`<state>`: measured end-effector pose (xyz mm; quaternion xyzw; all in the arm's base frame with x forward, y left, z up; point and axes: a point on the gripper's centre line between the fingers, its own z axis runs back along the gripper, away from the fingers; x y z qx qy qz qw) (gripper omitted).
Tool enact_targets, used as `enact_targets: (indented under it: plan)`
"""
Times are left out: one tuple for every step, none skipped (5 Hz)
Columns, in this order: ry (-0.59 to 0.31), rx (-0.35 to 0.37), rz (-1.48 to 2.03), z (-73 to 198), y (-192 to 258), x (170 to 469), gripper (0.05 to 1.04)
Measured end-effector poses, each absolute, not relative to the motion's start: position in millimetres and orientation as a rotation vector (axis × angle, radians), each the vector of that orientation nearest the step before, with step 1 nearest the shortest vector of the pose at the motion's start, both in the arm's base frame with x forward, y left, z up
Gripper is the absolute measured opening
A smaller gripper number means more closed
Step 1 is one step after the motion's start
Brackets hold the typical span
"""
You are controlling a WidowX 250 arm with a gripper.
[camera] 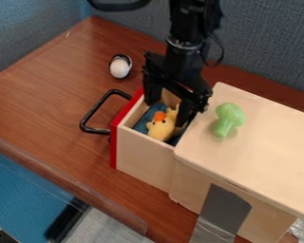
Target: Pick up the yellow duck from the drawer and put it on the bottom left side of the table
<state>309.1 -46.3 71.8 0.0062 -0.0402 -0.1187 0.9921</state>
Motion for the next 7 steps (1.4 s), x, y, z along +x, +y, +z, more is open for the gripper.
enact_targets:
  plan:
    - [-0.052, 0.018, -0.237, 61.6, -44.6, 303.4, 0.948]
    - [-0.041, 0.021, -0.223, 55.9, -38.9, 299.3, 0.655]
    - [-0.012, 0.01, -0.208, 55.1, -32.0, 295.3, 0.407]
    - [-0.023, -0.009, -0.191, 63.8, -24.0, 294.2, 0.32]
    - [-0.043, -0.046, -0.17, 82.9, -17.1, 294.6, 0.313]
    - [-0.126, -0.073, -0.135, 123.1, 1.5, 301.4, 0.312]
    - [-0.177, -0.095, -0.089, 150.4, 25.5, 305.0, 0.312]
